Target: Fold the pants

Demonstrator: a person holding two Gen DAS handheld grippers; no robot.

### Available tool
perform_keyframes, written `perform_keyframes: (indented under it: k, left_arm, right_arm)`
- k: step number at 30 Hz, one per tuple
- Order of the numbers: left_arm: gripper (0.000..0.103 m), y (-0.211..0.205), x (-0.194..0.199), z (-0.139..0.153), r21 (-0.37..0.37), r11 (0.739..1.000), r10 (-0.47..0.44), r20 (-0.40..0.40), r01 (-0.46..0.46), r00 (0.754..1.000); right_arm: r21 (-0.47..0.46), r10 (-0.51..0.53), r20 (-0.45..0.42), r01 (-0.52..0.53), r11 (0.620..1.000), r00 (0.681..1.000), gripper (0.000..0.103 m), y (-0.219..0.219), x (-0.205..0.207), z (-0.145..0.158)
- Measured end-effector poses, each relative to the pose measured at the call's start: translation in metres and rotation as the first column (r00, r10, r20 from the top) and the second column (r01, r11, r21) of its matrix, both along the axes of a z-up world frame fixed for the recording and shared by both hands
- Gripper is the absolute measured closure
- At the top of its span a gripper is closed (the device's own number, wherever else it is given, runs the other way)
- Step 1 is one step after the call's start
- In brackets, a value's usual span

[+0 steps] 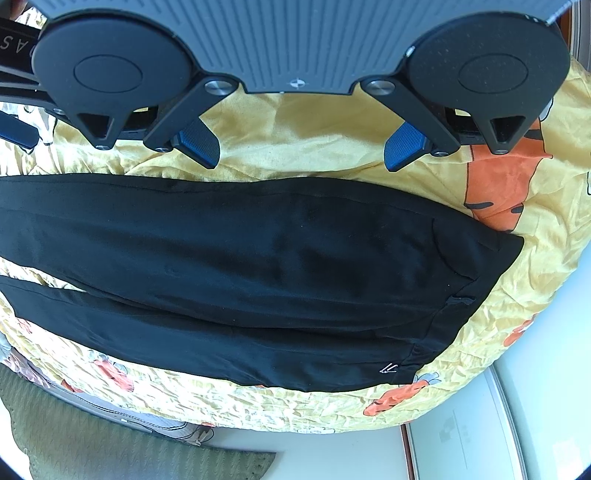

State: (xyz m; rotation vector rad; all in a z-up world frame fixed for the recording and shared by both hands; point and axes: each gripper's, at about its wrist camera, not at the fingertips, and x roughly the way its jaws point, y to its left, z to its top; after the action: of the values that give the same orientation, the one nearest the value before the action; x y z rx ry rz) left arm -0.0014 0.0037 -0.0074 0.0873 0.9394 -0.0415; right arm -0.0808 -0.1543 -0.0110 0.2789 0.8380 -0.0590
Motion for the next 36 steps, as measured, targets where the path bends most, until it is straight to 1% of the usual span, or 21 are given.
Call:
perform_keyframes:
  k: [18,36]
  left_arm:
    - [0.006,0.0059,-0.0015,0.0026,-0.001,1.000,0.005,0.007,-0.005,1.000]
    - [0.006,0.0053,0.0005,0.0037,0.031,0.999,0.004,0.023,-0.005,1.000]
  right_arm:
    - [-0.007,0.005,0.007,-0.005,1.000,1.000,0.000,0.0025,0.0009,-0.0003]
    - [-0.006,0.026,0.011,-0.026,1.000,1.000,0.000,0.0035,0.0039,-0.0010]
